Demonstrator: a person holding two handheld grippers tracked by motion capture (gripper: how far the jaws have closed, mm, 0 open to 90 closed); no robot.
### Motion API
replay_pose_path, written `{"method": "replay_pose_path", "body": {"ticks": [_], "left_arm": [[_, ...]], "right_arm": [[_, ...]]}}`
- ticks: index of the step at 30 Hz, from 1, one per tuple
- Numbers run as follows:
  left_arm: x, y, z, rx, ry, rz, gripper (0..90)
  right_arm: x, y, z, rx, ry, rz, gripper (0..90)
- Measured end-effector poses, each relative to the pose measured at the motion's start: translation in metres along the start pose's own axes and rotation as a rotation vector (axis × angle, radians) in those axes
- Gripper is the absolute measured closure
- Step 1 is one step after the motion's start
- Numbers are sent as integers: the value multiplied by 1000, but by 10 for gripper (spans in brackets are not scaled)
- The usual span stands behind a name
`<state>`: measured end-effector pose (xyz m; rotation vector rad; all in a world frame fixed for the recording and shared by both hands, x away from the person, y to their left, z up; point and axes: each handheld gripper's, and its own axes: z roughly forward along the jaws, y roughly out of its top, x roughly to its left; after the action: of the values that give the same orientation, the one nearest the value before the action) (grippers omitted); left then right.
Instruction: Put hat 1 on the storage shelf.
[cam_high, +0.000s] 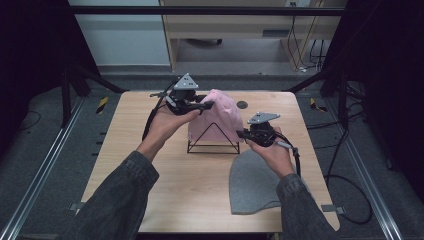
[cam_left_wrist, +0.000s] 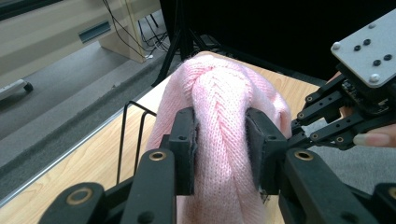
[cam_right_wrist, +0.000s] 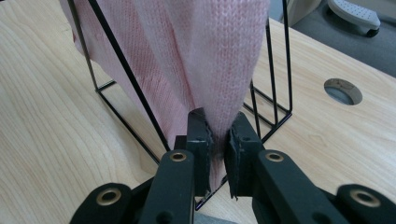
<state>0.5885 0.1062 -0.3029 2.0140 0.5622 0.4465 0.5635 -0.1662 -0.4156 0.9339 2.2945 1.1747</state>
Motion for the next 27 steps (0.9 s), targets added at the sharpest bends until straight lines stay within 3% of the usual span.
{"method": "replay_pose_path", "body": {"ticks": [15,27], "left_arm": [[-7,-12,5,30,-24,9,673],[-12,-20,10,59,-27,-2,698]], "right_arm": [[0,-14,7,37,9,7,807],[-3,-24,7,60,3,23,698]]}}
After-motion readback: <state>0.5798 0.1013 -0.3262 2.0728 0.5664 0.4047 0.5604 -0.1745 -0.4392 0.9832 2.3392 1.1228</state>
